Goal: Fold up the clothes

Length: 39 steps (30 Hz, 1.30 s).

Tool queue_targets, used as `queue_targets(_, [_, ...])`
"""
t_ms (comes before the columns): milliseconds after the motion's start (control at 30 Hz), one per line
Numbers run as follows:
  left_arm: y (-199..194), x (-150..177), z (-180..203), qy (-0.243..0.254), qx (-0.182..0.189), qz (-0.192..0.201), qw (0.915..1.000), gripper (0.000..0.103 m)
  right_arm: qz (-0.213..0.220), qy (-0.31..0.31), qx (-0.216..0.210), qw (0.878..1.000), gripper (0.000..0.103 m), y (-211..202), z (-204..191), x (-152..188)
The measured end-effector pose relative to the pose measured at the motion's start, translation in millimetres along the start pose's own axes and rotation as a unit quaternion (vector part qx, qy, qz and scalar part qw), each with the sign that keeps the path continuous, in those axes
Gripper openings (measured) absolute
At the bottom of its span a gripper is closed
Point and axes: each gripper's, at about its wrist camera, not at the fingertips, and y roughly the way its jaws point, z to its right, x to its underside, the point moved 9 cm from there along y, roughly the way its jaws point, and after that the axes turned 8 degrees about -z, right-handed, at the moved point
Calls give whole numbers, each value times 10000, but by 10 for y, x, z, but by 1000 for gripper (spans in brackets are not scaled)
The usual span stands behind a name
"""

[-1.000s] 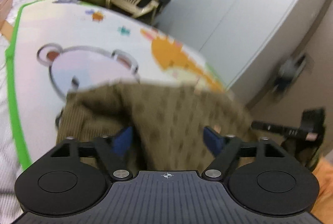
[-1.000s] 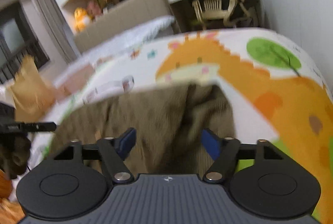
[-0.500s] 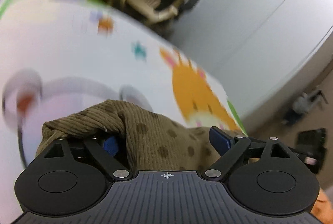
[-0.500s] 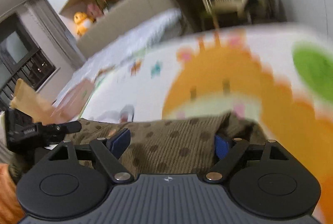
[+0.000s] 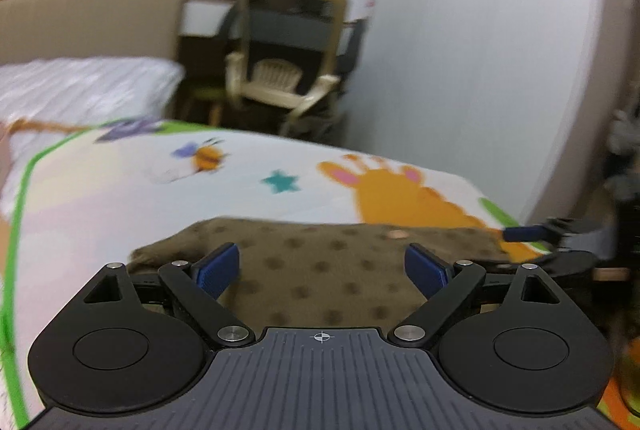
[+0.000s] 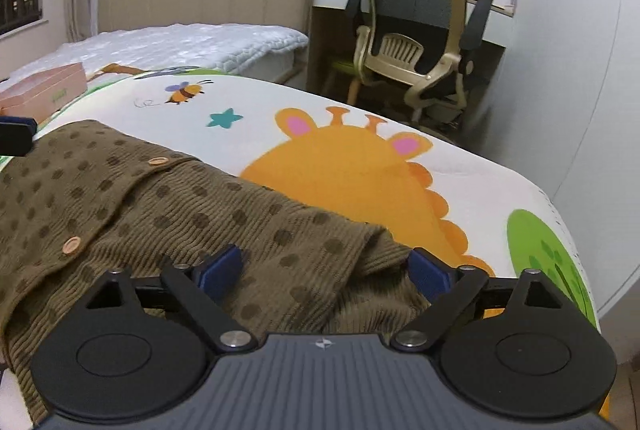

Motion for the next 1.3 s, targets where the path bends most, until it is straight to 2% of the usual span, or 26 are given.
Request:
queue_targets(67, [-11,-42,124,90,288,39,9995,95,8,11,-9,10000,94,3,30,11])
queue_targets(167, [126,4,209,52,517,-195,9985,96,4,94,-74,9999,94,1,53,15])
queue_targets(267, [325,142,153,-77,290,-543,9981,96,35,153,-148,9998,94,-87,59,7])
queue_targets(333, [401,227,85,-157,122,-678,9975,96,156,261,-399,9987,96,-220,38,-8])
queue_targets(433, [414,280,66,-95,32,-670,9977,96,379,514,-1246,9902,100,-496,-78,14])
queue_targets(500, [405,294,66,-54,11,-658,9978,97,392,591,-1671,9834,100,-616,-180,77])
queue_targets(567, [393,306,59,-47,20,-638,9980,97,267,571,-1861,9805,100,-640,-287,177])
queue_targets(767, [369,332,57,-19,60,-575,9983,97,-183,567,-1608,9852,101,-420,-370,440])
queue_targets(1000, [371,355,61,32,95,-545,9985,97,-225,242,-1362,9901,103,-350,-464,521])
queue_targets(1300, [378,364,55,12,138,-540,9984,97,-201,204,-1330,9907,103,-334,-475,516])
